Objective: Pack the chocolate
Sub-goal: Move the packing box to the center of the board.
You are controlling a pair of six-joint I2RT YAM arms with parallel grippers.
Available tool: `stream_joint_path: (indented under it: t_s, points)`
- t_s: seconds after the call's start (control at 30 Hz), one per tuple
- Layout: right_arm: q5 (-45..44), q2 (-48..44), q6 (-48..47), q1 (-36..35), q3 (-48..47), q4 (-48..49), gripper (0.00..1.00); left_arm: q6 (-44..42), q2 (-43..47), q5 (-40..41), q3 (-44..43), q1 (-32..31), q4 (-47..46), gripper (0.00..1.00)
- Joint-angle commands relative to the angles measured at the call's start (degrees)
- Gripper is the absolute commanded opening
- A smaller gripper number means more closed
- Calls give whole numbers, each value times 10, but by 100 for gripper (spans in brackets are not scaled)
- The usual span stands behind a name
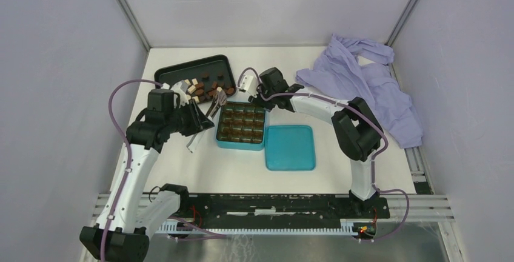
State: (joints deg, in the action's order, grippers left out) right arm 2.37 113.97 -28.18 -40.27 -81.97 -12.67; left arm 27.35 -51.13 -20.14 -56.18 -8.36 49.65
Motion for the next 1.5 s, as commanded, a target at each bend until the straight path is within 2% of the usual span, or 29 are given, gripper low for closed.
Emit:
stream_joint_path:
  t_s: [0.0,0.07,0.17,0.27,0.4,0.67,1.1,1.47]
  points:
    - [73,-20,16,15,-32,-11,55,17,-10,-13,1,-8,-46,4]
    - [143,-44,34,27,-35,-24,67,17,-19,-2,1,-14,-46,4]
    - [231,-91,39,43,-25,-39,80,17,-39,21,-3,-26,-46,4]
    - [291,-141,40,67,6,-39,87,16,-61,56,-12,-51,-46,4]
    - [344,-195,51,98,78,-22,89,17,-94,105,-24,-85,-57,5]
    - [369,-262,56,138,193,9,90,2,-157,189,-52,-119,-78,5]
    - [393,-268,76,165,220,29,91,-9,-196,193,-56,-124,-93,9]
    - [401,-271,81,174,230,36,91,-8,-205,192,-60,-133,-93,16]
